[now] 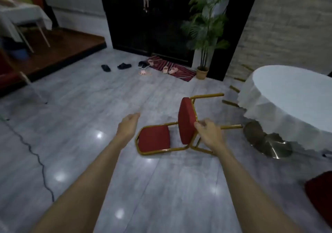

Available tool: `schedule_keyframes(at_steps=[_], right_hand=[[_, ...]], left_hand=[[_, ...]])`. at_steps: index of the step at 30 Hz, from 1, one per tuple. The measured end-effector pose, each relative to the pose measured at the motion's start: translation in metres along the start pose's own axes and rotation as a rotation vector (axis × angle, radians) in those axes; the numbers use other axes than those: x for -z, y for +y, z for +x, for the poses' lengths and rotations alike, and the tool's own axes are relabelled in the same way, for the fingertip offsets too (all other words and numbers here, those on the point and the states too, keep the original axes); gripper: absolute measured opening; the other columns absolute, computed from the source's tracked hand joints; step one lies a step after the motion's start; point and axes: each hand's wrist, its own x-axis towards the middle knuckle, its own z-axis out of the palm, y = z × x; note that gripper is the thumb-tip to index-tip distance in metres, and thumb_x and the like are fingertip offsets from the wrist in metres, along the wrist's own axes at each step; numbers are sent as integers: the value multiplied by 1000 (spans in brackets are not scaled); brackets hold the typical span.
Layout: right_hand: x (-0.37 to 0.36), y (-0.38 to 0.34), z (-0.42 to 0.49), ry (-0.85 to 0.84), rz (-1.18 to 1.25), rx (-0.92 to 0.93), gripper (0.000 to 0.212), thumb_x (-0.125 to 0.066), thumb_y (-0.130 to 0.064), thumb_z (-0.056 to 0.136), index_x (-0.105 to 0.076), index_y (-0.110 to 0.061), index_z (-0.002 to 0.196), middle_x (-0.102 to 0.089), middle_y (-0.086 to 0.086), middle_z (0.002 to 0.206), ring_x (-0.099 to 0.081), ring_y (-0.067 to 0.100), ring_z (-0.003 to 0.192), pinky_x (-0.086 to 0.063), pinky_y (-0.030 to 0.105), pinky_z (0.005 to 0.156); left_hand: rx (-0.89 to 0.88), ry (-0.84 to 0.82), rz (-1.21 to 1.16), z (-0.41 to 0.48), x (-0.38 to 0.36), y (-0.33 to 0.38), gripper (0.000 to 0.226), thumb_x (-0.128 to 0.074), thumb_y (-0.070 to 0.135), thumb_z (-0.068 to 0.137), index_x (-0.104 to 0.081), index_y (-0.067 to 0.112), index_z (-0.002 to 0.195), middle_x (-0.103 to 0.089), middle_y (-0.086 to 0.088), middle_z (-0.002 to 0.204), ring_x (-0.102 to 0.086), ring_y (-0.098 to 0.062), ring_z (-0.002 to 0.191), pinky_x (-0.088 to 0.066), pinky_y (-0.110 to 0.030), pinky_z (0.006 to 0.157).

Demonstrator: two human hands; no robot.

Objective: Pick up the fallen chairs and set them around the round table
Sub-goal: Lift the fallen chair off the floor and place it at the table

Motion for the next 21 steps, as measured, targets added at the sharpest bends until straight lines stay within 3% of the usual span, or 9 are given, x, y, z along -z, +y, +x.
schedule_keyframes(at_steps=[6, 13, 21], right_hand=[[-38, 11, -3, -168, -44, -2, 43, -50, -46, 94, -58, -15, 122, -66, 11, 116, -60, 34, 108, -50, 42, 89], [-65, 9, 32, -232, -51, 50, 42, -50, -40, 96, -55, -14, 128, -64, 10, 124, -58, 31, 113, -49, 39, 89], [-126, -16, 111, -300, -88, 45, 36, -50, -40, 93, -56, -16, 119, -68, 10, 110, -60, 33, 102, -53, 44, 83]], left_hand=[[229, 35, -106, 2, -13, -59, 58, -40, 50, 94, -47, 16, 140, -45, -8, 148, -41, -29, 136, -32, -40, 114], [282, 67, -144, 41, -27, -74, 57, -41, 50, 94, -49, 15, 138, -48, -9, 146, -44, -29, 134, -34, -42, 112], [354, 55, -163, 143, -23, -90, 61, -41, 52, 93, -45, 15, 141, -45, -9, 148, -42, -29, 135, -33, -44, 114]])
